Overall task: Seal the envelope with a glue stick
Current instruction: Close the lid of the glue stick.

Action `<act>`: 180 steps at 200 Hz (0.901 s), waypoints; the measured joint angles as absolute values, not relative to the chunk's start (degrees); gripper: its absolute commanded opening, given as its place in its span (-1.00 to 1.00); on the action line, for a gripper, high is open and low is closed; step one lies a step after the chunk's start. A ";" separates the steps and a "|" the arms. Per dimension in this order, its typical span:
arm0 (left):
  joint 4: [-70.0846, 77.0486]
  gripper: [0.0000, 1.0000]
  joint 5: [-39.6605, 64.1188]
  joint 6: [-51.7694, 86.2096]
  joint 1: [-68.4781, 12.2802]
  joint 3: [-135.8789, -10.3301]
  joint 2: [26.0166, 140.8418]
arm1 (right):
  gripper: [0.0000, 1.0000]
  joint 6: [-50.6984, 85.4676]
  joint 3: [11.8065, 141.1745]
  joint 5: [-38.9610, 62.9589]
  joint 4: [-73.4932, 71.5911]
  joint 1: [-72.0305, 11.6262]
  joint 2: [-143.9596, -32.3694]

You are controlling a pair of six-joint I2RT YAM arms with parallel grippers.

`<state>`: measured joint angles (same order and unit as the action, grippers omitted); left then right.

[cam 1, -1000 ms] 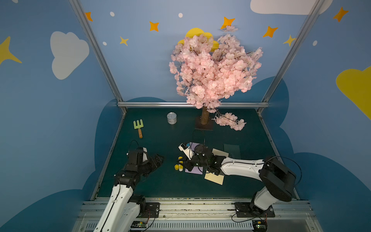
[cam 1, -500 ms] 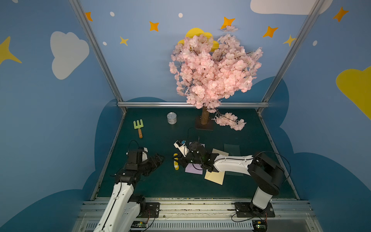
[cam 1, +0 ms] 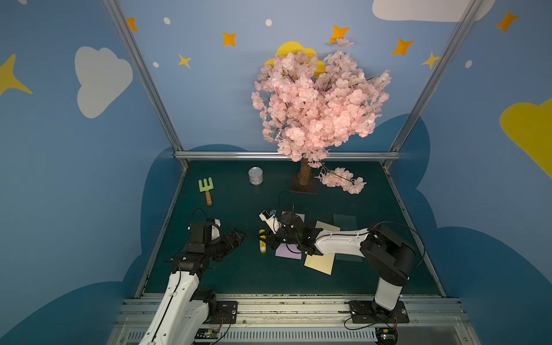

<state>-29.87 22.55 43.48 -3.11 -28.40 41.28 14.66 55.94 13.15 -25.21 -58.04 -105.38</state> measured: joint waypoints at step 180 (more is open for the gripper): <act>-29.06 0.86 23.79 43.27 -3.11 -28.38 41.63 | -1.00 -0.97 46.26 4.62 -43.72 -65.34 -106.83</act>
<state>-29.06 23.79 43.27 -3.11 -28.38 41.63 -0.97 46.26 4.62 -43.72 -65.34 -106.83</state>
